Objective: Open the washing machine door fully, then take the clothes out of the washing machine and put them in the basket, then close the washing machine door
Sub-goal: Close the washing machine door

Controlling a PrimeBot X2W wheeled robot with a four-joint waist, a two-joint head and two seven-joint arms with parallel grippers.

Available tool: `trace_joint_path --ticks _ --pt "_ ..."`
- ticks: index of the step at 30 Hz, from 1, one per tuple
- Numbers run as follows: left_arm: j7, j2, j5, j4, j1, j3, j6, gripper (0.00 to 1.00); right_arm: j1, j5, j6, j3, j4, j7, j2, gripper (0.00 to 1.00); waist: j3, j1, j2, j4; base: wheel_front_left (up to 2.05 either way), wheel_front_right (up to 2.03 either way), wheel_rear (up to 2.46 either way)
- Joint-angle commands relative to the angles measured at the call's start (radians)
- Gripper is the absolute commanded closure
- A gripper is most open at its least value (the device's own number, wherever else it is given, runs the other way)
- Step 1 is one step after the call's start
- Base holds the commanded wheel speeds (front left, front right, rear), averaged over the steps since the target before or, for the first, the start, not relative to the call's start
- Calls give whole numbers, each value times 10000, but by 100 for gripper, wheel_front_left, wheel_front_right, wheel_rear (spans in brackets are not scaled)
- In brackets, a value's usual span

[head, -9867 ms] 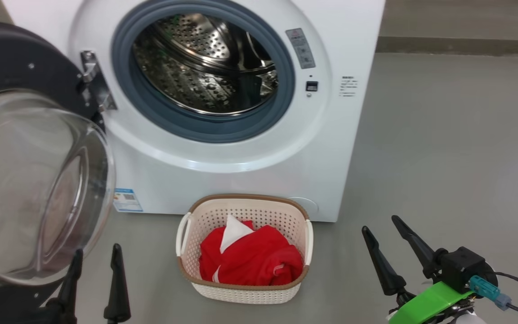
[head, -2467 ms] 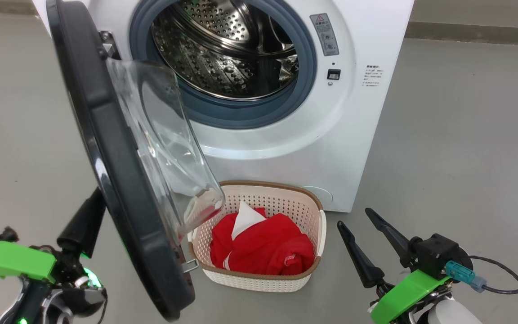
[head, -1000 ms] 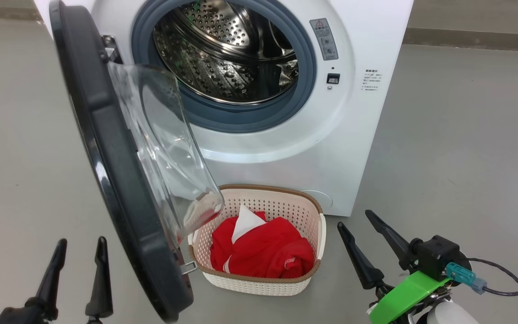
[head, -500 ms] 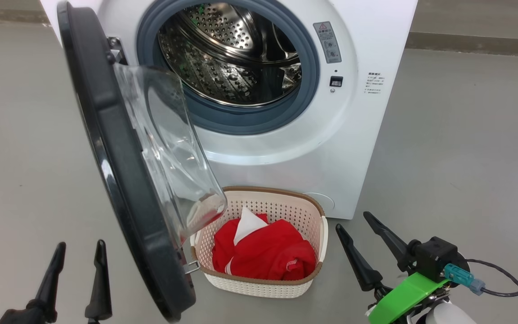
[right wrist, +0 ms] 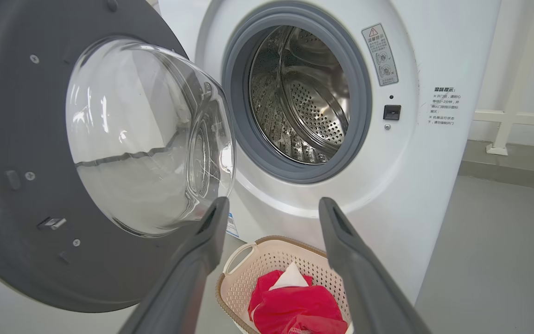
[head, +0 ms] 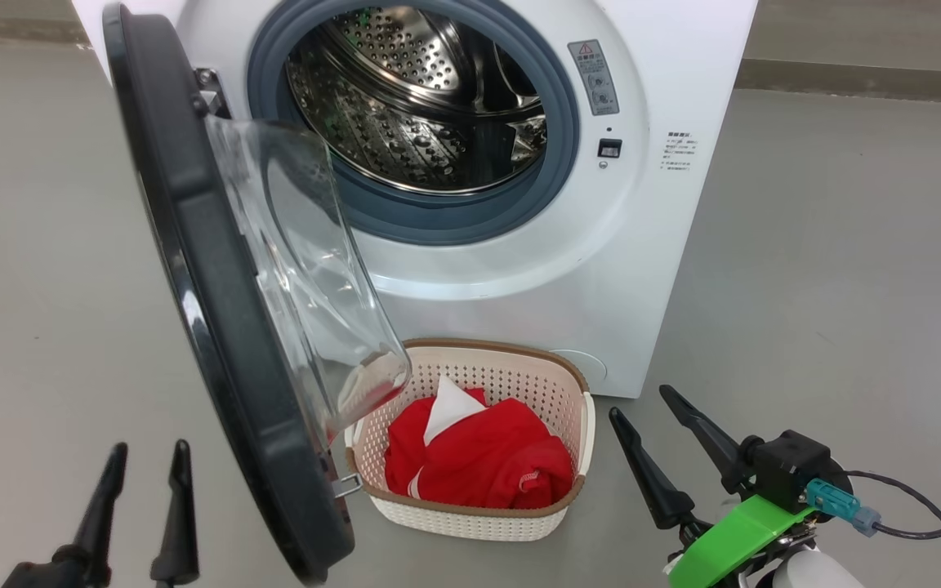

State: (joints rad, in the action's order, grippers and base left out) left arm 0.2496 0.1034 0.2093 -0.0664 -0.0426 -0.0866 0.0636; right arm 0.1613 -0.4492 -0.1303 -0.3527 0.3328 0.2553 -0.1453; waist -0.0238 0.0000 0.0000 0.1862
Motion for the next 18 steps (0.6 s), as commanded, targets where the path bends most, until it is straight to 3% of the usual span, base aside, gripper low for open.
trace_joint_path --ticks 1,4,8,13,14,18 --pt "122 41 -23 185 363 -378 109 100 46 -167 -4 -150 -207 65 10 0 19 0 0 -6 0 0 0" --pt "122 8 87 172 461 -407 160 100 42 -187 -4 -135 -206 65 6 0 37 0 0 3 0 0 0" --pt "101 -214 1385 188 893 -686 343 100 60 -229 -4 -129 -206 65 -13 0 71 0 0 32 0 0 0" --pt "-574 -484 4965 518 1654 -1198 477 100 102 -234 -4 -124 -205 65 -7 0 91 0 0 -10 0 0 0" --pt "-956 -515 6611 705 1884 -1354 472 100 113 -247 -4 -134 -215 65 -2 0 97 0 0 -43 0 0 0" --pt "-1698 -527 9976 1208 2266 -1437 -130 100 116 -278 -4 -145 -230 65 -36 0 163 0 0 -112 0 0 0"
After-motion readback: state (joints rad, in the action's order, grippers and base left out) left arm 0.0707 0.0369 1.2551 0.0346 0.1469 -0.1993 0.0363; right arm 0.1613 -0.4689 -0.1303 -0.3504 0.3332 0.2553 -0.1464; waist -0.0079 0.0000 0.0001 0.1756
